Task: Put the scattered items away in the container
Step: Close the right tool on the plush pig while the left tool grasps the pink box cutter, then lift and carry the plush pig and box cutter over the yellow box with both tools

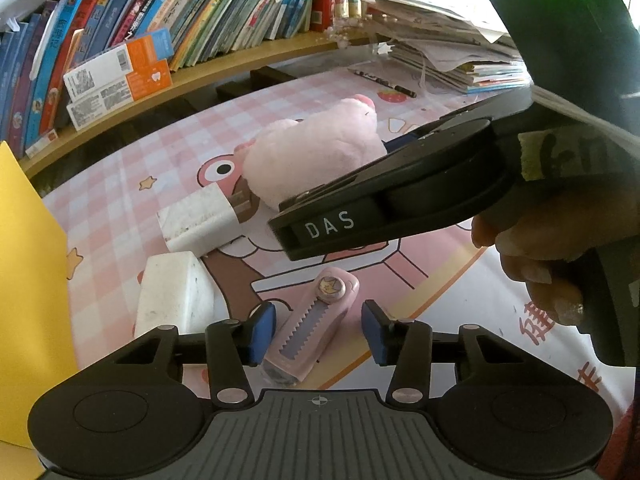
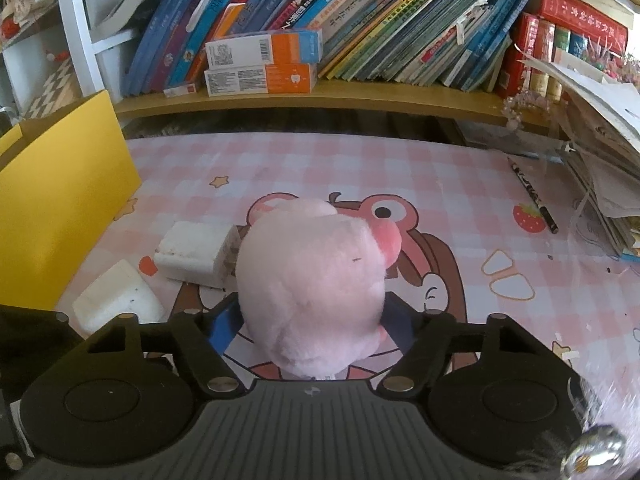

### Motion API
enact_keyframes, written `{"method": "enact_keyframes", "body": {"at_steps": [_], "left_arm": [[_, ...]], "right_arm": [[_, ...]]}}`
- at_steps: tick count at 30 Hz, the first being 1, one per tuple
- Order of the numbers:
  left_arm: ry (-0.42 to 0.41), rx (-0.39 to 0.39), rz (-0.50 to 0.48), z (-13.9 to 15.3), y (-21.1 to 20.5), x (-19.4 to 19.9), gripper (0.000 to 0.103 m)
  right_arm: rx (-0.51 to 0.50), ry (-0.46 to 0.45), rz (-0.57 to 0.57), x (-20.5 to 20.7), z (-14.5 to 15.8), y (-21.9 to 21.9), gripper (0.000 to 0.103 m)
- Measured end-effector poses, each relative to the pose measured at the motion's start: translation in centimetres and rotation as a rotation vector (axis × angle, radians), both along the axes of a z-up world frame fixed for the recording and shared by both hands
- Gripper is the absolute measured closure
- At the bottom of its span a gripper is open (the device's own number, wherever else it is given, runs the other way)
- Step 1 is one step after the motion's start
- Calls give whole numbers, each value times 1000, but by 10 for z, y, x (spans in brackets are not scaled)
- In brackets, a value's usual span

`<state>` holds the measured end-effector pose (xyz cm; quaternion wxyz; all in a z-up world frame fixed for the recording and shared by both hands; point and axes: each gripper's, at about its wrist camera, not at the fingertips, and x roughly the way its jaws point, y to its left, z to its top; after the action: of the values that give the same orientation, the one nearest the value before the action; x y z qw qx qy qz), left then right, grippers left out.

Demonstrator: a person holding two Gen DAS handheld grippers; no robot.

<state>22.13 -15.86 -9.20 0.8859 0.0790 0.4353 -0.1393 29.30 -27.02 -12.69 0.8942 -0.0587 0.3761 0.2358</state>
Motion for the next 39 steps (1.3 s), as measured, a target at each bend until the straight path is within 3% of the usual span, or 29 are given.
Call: {"method": "enact_keyframes", "body": {"at_steps": [4, 9, 12, 39], "left_arm": [[5, -5, 5, 0, 0, 0, 62], [10, 0, 8, 1, 0, 0, 77], [16, 6, 3, 2, 1, -1, 79], [-57, 6, -23, 30, -3, -45, 79]], "right_arm": [[-4, -3, 0, -1, 0, 0, 36], [-5, -2, 2, -2, 2, -1, 42], [3, 7, -4, -3, 4, -3, 44], [24, -41, -41, -55, 34, -23, 46]]}}
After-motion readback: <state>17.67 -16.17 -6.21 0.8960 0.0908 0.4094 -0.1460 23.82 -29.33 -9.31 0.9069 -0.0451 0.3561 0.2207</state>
